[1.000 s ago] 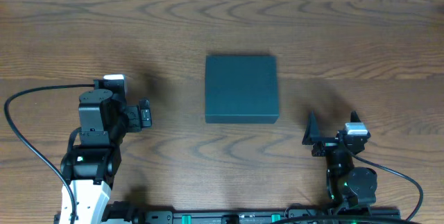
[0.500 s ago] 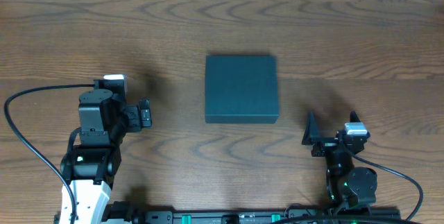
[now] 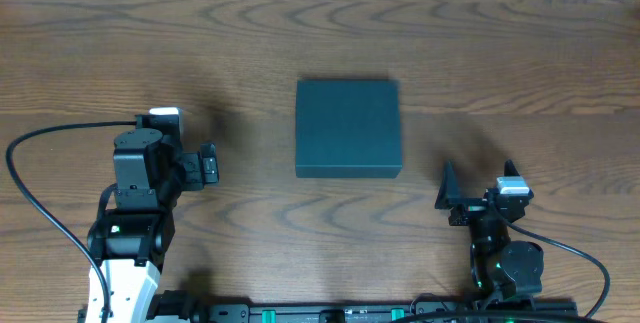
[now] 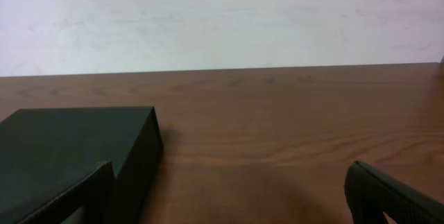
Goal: Pack container
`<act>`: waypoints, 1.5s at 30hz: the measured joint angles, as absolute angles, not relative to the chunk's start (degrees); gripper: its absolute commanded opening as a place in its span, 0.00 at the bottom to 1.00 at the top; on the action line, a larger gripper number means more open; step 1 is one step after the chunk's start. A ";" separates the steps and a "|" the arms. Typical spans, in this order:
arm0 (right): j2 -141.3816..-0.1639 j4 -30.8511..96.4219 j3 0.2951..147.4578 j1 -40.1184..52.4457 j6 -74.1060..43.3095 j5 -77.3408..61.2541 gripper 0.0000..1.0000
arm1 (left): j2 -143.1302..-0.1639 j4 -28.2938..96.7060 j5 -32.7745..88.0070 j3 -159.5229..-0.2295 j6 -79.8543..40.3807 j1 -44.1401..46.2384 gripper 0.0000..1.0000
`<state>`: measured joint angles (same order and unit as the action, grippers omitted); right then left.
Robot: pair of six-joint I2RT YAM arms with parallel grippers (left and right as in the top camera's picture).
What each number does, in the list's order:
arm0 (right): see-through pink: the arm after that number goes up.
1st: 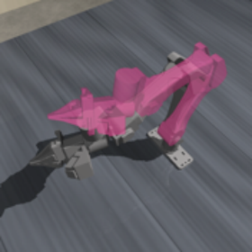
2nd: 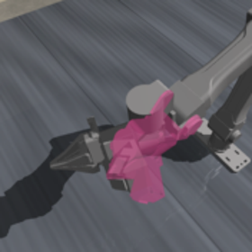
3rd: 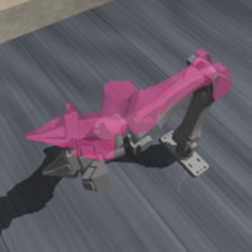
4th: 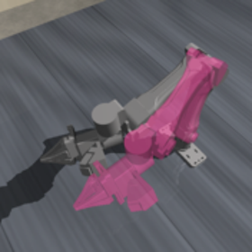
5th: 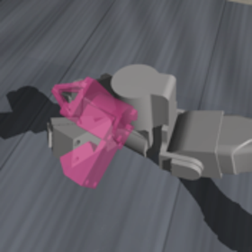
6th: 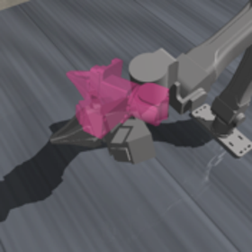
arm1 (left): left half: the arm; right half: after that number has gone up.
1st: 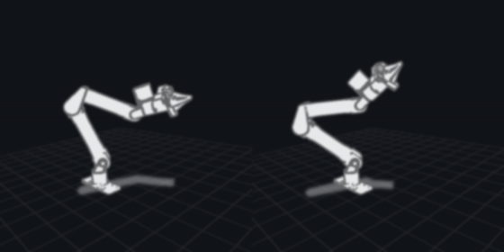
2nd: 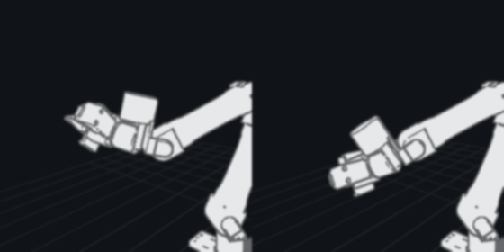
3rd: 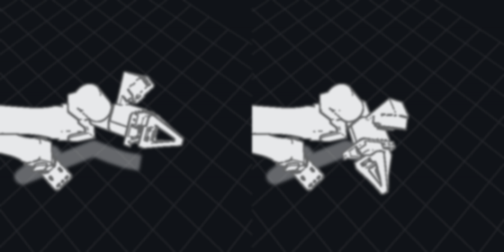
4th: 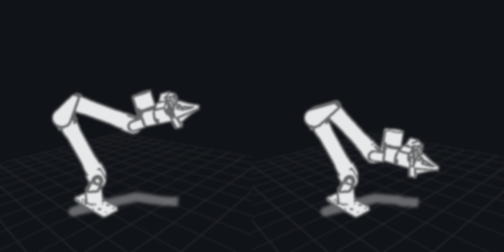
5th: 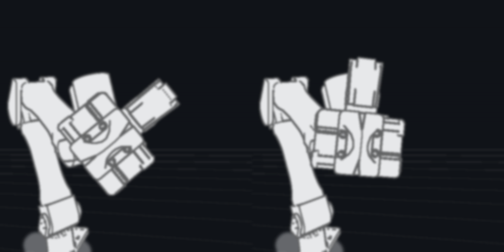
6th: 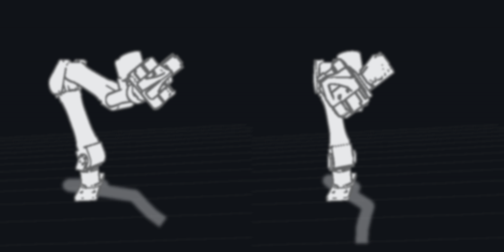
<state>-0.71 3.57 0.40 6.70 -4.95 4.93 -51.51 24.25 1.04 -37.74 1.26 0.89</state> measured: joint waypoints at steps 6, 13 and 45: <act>-0.71 3.57 0.40 6.70 -4.95 4.93 0.99 | -51.51 24.25 1.04 -37.74 1.26 0.89 0.99; -0.71 3.57 0.40 6.70 -4.95 4.91 0.99 | -49.21 25.54 1.10 -37.74 1.28 0.89 0.99; -0.67 3.60 0.40 6.70 -4.95 4.89 0.99 | -0.58 -10.94 2.81 -0.34 -0.14 1.85 0.99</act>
<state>-0.67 3.60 0.40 6.70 -4.95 4.89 -0.58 -10.94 2.81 -0.34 -0.14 1.85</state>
